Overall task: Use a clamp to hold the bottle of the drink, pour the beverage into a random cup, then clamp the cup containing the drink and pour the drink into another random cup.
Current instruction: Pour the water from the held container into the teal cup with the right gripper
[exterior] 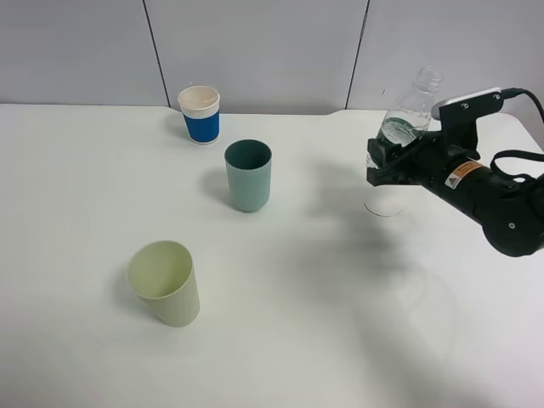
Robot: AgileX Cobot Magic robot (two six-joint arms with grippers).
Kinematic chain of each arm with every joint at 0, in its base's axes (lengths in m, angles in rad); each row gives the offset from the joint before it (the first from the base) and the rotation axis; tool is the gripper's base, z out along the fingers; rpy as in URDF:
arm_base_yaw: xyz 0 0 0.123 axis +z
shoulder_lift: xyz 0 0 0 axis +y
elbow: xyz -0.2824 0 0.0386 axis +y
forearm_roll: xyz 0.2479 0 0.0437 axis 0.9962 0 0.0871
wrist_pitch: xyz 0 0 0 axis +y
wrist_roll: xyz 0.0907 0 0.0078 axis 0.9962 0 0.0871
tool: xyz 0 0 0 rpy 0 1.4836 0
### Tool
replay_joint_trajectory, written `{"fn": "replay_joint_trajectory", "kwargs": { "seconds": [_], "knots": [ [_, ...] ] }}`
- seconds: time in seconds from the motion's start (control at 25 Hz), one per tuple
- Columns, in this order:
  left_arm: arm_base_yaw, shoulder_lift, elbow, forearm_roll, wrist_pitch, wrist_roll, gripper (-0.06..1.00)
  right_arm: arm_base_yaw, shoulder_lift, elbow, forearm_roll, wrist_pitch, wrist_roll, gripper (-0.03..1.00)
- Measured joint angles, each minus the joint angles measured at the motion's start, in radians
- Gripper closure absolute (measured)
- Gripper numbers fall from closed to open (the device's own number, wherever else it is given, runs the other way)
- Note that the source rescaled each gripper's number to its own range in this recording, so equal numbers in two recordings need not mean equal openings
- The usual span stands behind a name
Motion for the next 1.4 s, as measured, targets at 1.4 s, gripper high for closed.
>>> {"fn": "replay_joint_trajectory", "kwargs": {
  "seconds": [1.4],
  "knots": [
    [0.000, 0.000, 0.000, 0.000, 0.000, 0.000, -0.06, 0.311, -0.061, -0.577, -0.065, 0.966, -0.162, 0.96]
  ]
}}
